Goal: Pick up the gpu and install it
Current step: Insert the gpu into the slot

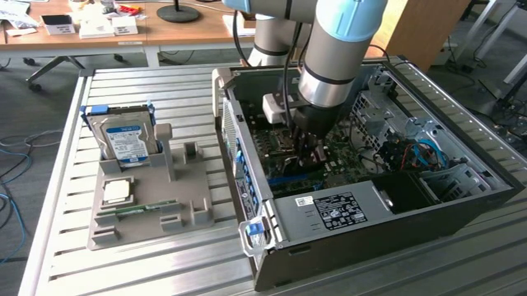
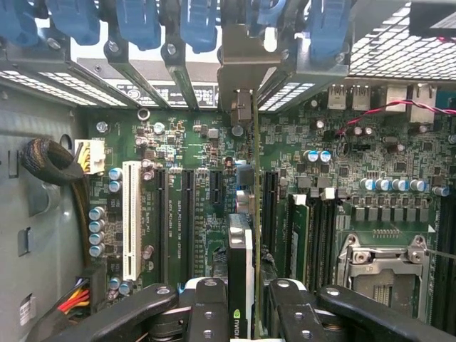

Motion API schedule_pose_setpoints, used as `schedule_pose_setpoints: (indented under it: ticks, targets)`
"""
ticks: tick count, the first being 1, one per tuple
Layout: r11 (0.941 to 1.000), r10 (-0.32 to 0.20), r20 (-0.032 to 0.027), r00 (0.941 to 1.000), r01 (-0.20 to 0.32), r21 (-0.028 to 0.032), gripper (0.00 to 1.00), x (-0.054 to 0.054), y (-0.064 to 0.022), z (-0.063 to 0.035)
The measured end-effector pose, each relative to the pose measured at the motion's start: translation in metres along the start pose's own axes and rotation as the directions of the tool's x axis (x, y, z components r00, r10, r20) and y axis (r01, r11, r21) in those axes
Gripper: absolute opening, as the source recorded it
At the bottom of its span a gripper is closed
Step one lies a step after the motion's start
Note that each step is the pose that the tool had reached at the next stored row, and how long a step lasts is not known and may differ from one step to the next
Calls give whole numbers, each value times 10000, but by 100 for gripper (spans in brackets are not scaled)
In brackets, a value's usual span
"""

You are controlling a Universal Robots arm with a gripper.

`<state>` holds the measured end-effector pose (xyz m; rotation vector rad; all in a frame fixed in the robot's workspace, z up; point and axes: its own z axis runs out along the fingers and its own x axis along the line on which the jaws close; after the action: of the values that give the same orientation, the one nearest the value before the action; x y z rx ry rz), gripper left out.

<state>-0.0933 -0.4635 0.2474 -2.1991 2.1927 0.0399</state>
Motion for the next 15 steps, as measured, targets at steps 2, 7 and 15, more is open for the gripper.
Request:
schedule_pose_setpoints:
  ticks: [2,7,15]
  targets:
    - [10000,0,-3,10000,0,-1,27,1,1,7]
    - [10000,67,-7,10000,-67,1,27,2,1,26]
    - [9999,140,-1,9999,-140,7,27,1,1,29]
